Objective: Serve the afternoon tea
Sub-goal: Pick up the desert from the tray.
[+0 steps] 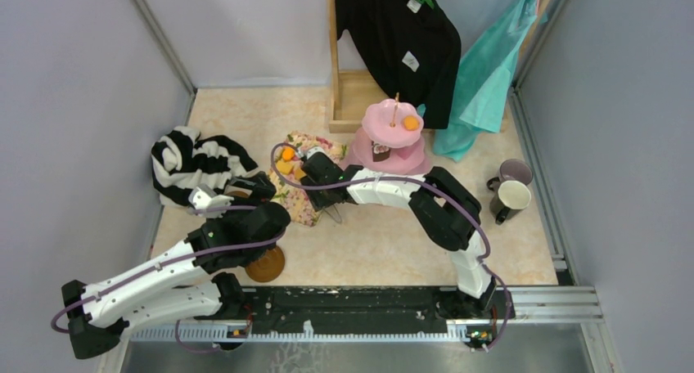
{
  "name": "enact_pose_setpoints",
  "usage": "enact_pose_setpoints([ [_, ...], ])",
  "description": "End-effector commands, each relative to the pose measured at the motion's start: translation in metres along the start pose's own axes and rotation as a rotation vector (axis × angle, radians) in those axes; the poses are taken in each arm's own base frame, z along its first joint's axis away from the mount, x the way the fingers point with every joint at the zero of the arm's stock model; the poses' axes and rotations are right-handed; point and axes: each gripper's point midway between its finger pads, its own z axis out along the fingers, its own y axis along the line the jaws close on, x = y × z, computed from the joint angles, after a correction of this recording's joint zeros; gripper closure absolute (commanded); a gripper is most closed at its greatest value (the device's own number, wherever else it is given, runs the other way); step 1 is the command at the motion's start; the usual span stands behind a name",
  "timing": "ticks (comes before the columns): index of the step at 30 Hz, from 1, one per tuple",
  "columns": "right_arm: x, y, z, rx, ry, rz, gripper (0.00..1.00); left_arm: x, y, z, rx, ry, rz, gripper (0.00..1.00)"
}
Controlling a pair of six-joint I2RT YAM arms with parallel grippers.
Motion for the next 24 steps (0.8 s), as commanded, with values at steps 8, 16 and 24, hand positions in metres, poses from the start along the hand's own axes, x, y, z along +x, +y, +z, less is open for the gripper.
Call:
enact_pose_setpoints([
  [8, -0.024, -0.003, 0.008, 0.000, -0.044, 0.027, 0.45, -0.013, -0.002, 0.002, 0.001, -0.071, -0.023, 0.03],
  [16, -0.025, -0.006, 0.010, 0.007, -0.056, 0.020, 0.44, -0.012, -0.003, 0.003, 0.001, -0.070, -0.029, 0.03],
  [24, -0.015, -0.020, 0.006, 0.042, -0.061, 0.013, 0.43, -0.006, -0.004, 0.004, 0.000, -0.072, -0.022, 0.03],
])
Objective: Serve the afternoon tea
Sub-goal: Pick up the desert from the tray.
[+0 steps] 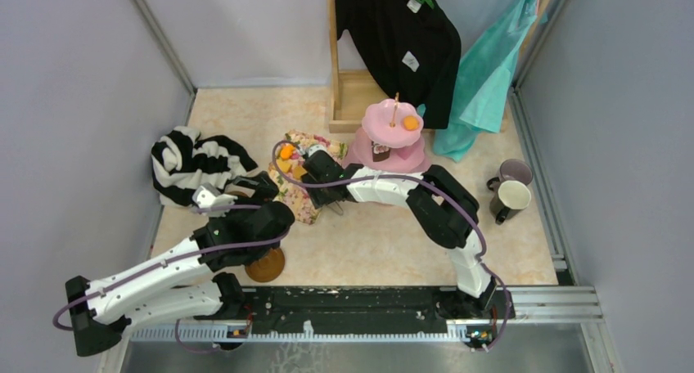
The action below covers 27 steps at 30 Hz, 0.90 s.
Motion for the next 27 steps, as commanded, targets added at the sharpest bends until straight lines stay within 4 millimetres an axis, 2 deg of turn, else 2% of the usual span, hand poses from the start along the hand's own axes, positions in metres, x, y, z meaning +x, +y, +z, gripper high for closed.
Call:
enact_pose_setpoints([
  [1, -0.007, -0.013, -0.003, 0.018, -0.058, 0.005, 0.42, -0.009, -0.004, 0.003, 0.001, -0.062, -0.033, 0.03],
  [8, -0.004, -0.013, -0.005, -0.010, -0.085, -0.005, 0.38, -0.005, -0.005, 0.004, -0.004, -0.060, -0.018, 0.04],
  [12, -0.006, -0.015, -0.009, -0.005, -0.097, -0.011, 0.48, -0.004, -0.005, 0.004, -0.004, -0.057, -0.022, 0.04],
  [17, -0.012, -0.020, -0.020, 0.014, -0.117, -0.005, 0.55, -0.002, -0.006, 0.004, -0.006, -0.054, -0.018, 0.03],
  [27, -0.024, -0.019, -0.032, 0.015, -0.134, 0.002, 0.56, -0.002, -0.006, 0.004, -0.005, -0.054, -0.023, 0.04],
])
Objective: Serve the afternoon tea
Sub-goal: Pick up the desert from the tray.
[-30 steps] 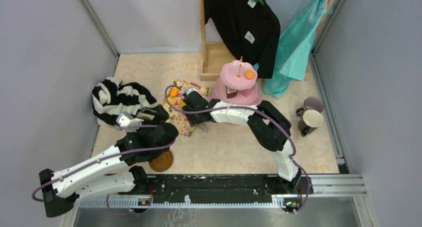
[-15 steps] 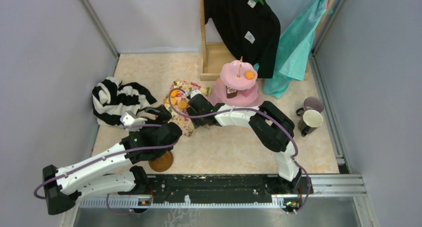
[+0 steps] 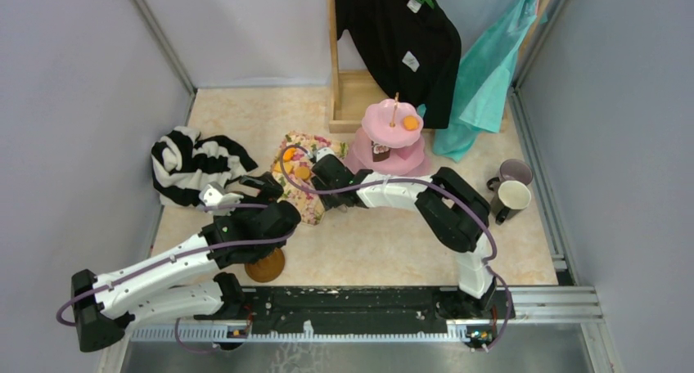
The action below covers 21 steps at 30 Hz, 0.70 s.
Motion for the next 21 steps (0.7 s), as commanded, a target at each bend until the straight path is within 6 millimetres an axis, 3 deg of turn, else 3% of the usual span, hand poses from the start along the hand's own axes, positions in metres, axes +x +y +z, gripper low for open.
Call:
enact_pose_setpoints([
  [1, -0.040, -0.002, -0.024, -0.001, -0.098, 0.022, 0.56, -0.015, -0.007, 0.001, 0.007, -0.050, -0.069, 0.04],
  [21, -0.058, 0.008, -0.021, -0.019, -0.087, -0.007, 0.57, -0.017, -0.010, 0.001, 0.009, -0.056, -0.078, 0.03],
])
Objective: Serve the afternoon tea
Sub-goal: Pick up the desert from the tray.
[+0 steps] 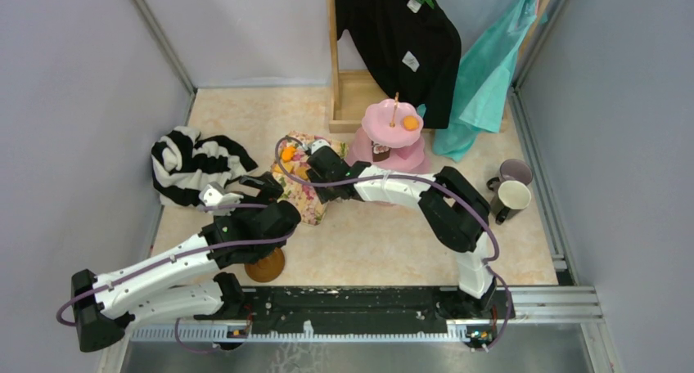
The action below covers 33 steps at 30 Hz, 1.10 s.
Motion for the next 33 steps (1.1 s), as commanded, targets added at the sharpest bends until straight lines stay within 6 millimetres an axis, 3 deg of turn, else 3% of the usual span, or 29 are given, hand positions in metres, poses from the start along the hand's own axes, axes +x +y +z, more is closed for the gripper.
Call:
enact_pose_setpoints([
  [1, -0.033, 0.004, -0.008, -0.016, -0.071, 0.003, 0.57, -0.018, -0.010, 0.001, 0.010, -0.057, -0.076, 0.03],
  [33, -0.025, 0.012, 0.013, -0.010, -0.017, -0.032, 0.60, -0.018, -0.009, 0.002, 0.010, -0.062, -0.086, 0.03],
])
